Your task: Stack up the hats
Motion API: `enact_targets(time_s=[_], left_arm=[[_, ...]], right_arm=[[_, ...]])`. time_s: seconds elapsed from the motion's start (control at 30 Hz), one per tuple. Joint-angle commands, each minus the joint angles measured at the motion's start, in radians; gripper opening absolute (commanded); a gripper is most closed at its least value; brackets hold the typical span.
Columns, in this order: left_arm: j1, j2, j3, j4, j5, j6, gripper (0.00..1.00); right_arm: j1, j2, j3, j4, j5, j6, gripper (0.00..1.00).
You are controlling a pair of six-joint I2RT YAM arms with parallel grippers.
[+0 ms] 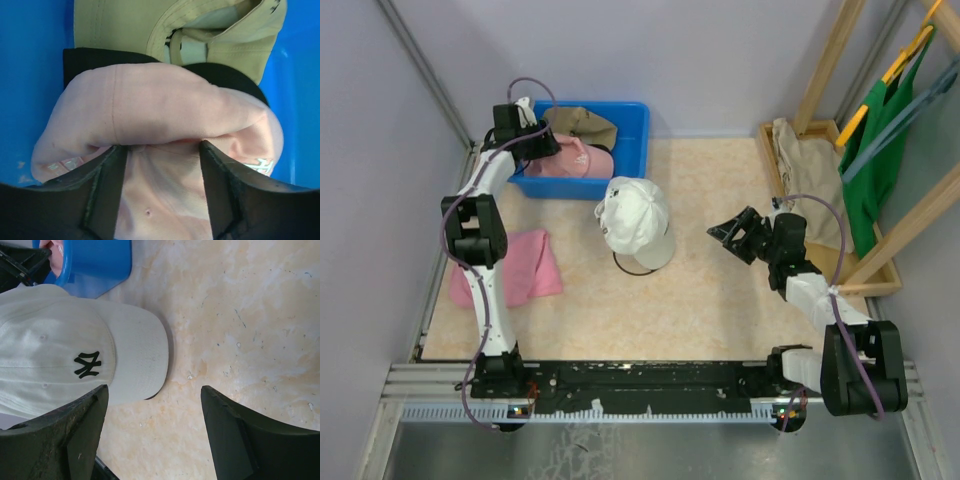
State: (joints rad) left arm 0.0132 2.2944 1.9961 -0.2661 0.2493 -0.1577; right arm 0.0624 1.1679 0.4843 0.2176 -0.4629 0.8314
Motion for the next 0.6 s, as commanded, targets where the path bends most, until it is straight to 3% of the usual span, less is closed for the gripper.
enact_targets(time_s=[0.0,0.13,0.27,0.57], left_arm=[[-0.001,0.023,0.015,-0.015,0.006,0.013,0.59],[-0.003,0.018,0.006,-0.013,0.007,0.012,0.38],[-0.001,0.002,0.014,-0.027,0.049,0.009,0.02],[-0.002,-0.217,-0.026,-0.074,0.145,-0.058,0.0]], right_arm=[[-0.007,-0.019,0.005,0.044,-0.01,0.001,0.74],[-0.007,-0.041,0.006,0.031,-0.009,0.0,0.74],[-0.007,-0.07,0.005,0.009,-0.003,-0.008,0.74],[-0.006,-0.175,0.041,-0.056,0.006,-0.052,0.74]])
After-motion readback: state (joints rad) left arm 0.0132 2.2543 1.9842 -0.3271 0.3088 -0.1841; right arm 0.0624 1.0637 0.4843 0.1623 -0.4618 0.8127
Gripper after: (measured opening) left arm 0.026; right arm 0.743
